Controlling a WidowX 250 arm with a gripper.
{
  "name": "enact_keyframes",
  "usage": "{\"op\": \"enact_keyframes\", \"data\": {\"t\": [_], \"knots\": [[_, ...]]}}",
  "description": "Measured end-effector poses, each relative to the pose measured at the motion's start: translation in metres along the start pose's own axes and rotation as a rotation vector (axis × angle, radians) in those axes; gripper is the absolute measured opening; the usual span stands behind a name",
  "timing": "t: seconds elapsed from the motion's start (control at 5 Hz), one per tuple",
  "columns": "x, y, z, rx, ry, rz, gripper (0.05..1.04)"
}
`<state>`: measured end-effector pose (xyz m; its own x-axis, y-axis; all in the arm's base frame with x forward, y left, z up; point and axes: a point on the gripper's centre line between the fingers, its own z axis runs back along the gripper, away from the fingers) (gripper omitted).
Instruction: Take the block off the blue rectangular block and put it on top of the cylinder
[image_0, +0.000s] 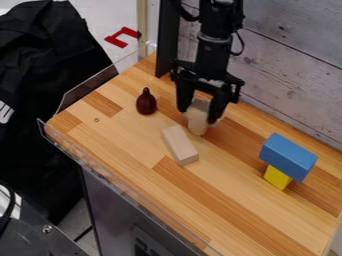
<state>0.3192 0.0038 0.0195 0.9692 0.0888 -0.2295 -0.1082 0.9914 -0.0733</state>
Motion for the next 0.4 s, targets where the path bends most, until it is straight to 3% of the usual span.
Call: {"op": "enact_keyframes", "data": {"t": [0.2,0.4], "knots": [[-0.0004,0.0003,0.0005,-0.029,0.004,0.024,1.005],[-0.0010,0.0034,0.0011,-0.030,0.009,0.035,1.001]]}}
